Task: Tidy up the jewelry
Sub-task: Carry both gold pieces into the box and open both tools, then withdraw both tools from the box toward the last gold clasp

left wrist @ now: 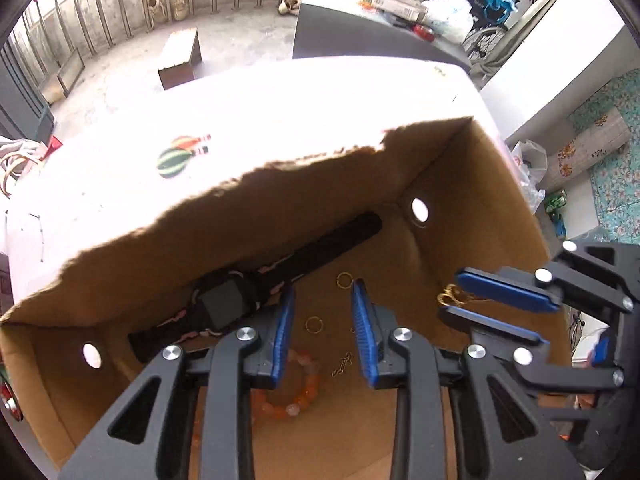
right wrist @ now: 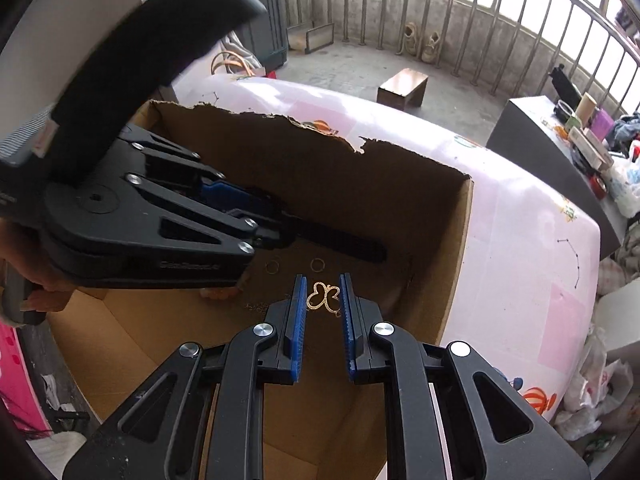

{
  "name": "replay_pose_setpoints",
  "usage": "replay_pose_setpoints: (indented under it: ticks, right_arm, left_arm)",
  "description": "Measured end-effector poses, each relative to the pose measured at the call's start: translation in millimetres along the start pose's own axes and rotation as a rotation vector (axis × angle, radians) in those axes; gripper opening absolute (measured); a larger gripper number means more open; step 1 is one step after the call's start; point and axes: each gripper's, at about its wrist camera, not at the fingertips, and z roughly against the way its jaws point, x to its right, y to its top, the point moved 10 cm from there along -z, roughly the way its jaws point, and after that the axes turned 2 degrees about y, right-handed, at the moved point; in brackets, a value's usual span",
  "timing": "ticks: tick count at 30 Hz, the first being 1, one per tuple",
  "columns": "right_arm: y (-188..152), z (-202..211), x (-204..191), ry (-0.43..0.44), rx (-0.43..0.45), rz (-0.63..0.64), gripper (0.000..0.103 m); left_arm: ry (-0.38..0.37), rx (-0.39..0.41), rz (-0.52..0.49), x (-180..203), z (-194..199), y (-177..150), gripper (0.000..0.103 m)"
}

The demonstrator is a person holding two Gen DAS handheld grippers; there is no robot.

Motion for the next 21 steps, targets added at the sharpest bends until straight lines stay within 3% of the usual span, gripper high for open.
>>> replay_pose_setpoints:
  ticks: [4,8,13,16,21]
  right_arm:
    - [6,-16,-2,-0.101,-0.128,0.092,0.015]
    - [2,-29,-11,-0.171,-0.227,0.186,0.015]
    - [-11,-50,-4,-0.195,-0.339,0.182,0.014]
    - [-14,-61,-4,-0.166,-0.37,0.149,0.013]
    - [-18,-70,-5,-0.172,-0.392,0.154,0.026]
  left_arm:
    - [0.021,0.091,-0.046,0,36,-8,0.032]
    - [-0.031,0.123,-0.04,7,58,-18,0.032]
    - [-0.09,0.13,0.0,8,71,-33,0.033]
    - [-0.147,0.142,0.038,8,85,-41,0.033]
    - [-0.117,0.159,0.018,2,100,-51,0.033]
